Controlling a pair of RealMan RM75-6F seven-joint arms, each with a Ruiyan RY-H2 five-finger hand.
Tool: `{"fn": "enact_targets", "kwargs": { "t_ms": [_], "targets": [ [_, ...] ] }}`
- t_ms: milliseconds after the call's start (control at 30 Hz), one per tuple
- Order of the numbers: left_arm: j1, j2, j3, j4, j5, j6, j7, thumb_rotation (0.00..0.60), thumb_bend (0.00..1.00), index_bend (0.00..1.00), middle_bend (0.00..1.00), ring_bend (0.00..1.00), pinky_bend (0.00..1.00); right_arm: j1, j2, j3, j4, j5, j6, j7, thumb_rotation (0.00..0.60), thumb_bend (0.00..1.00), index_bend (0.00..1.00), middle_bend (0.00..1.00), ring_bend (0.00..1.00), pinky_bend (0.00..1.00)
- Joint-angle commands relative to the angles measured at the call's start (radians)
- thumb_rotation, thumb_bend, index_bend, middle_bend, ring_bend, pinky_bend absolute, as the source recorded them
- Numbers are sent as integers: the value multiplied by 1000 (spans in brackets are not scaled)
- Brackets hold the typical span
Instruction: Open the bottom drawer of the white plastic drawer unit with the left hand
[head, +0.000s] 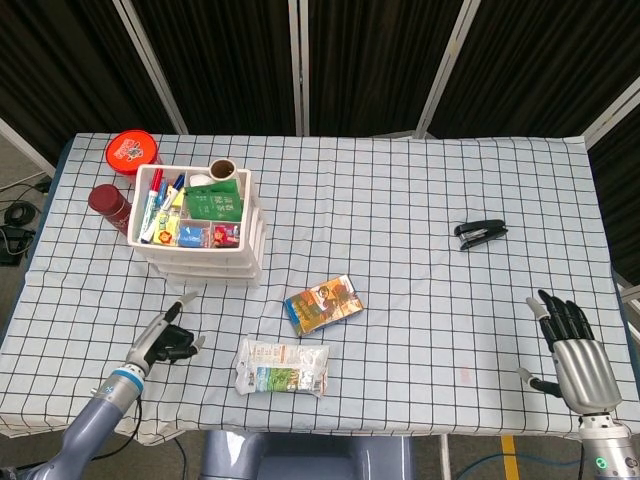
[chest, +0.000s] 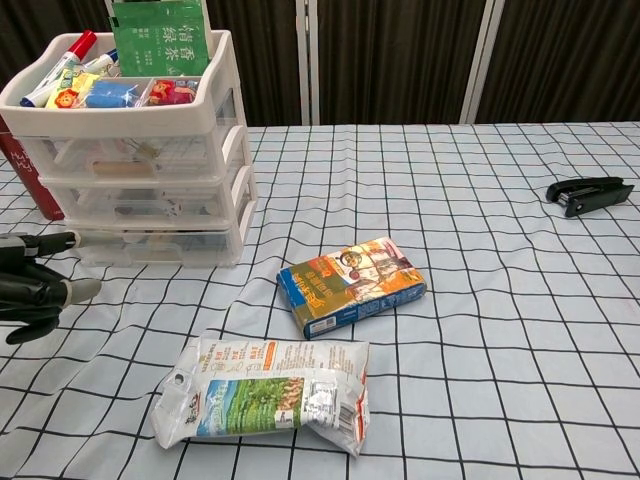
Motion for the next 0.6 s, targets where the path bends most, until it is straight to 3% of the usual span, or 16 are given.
{"fn": "enact_targets", "kwargs": {
  "t_ms": [33,600],
  "targets": [
    [-53,3,-29,28,-85,-61,-17,600,460,0,933,952,812,0,1,0,0,0,1,3,600,30,0,0,0,0],
    [-196,-56,-8,143,-350,-119,64,600,462,0,933,952,812,0,11,5,-2,5,1,26,600,30,0,0,0,0]
  ]
}}
